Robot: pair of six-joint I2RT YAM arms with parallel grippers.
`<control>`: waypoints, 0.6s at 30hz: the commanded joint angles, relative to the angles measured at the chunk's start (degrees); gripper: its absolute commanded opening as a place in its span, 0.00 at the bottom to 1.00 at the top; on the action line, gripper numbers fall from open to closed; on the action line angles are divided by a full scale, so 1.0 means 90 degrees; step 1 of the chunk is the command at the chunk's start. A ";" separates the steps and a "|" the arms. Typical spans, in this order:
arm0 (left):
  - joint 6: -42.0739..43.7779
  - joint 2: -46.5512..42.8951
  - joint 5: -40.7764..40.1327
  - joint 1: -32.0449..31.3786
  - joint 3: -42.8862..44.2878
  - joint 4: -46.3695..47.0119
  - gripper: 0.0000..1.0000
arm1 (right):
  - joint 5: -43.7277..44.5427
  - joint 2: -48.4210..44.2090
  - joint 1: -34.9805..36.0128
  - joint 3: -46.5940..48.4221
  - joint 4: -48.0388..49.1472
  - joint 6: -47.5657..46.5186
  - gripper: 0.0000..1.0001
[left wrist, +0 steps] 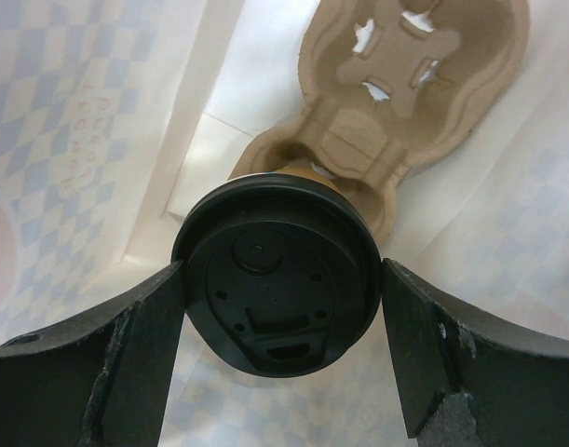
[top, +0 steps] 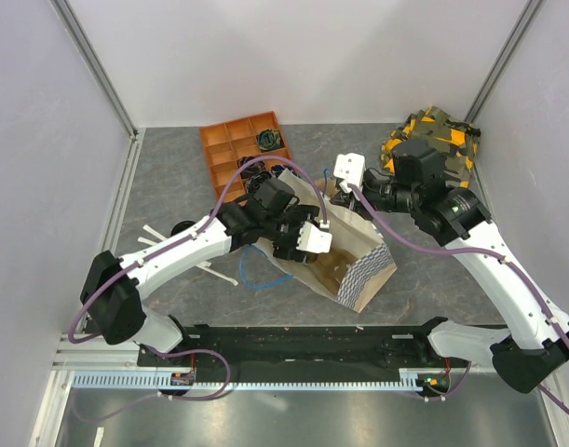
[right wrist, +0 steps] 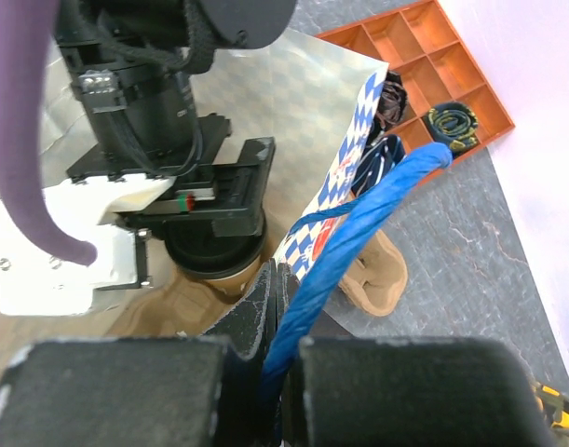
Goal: Pack the takeout coffee
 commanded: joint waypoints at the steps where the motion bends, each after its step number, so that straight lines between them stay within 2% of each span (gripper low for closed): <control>1: 0.0245 -0.0003 -0.0198 -0.0083 -0.0122 0.0572 0.33 | -0.0347 -0.0167 0.0029 -0.0025 0.0143 -0.0147 0.00; 18: 0.0538 0.0416 -0.0120 -0.0171 -0.0220 0.0826 0.31 | -0.0181 -0.0137 0.0020 -0.0093 0.0133 0.0107 0.00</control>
